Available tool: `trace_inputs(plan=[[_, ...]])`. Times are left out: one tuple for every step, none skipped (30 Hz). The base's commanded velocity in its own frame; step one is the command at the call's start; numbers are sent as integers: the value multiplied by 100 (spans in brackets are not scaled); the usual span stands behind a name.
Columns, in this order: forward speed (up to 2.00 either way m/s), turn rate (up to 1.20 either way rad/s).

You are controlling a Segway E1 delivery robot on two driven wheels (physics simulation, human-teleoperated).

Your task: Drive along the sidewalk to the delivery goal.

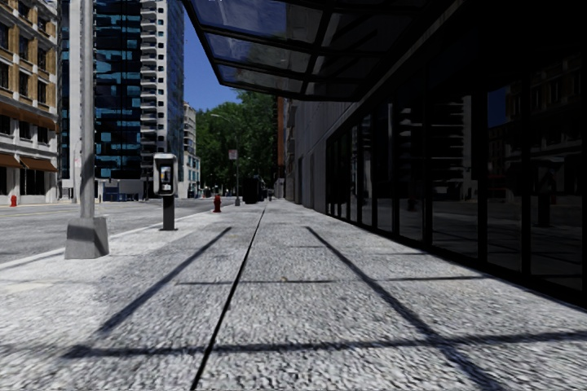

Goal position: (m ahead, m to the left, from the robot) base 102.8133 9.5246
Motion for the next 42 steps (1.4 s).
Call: trace_inputs(plan=[[200, 28], [200, 28], [200, 28], [200, 29], [200, 29], [200, 29], [200, 29], [200, 29], [200, 24], [200, 24], [200, 0], [200, 0], [200, 0], [200, 0], [200, 0], [200, 0], [200, 0], [200, 0], [200, 0], [200, 0], [200, 0], [200, 0], [200, 0], [200, 0], [200, 0], [200, 0], [200, 0], [200, 0], [200, 0], [200, 0], [200, 0], [200, 0], [200, 0], [200, 0], [200, 0], [200, 0], [200, 0], [200, 0], [200, 0], [200, 0], [200, 0], [200, 0]])
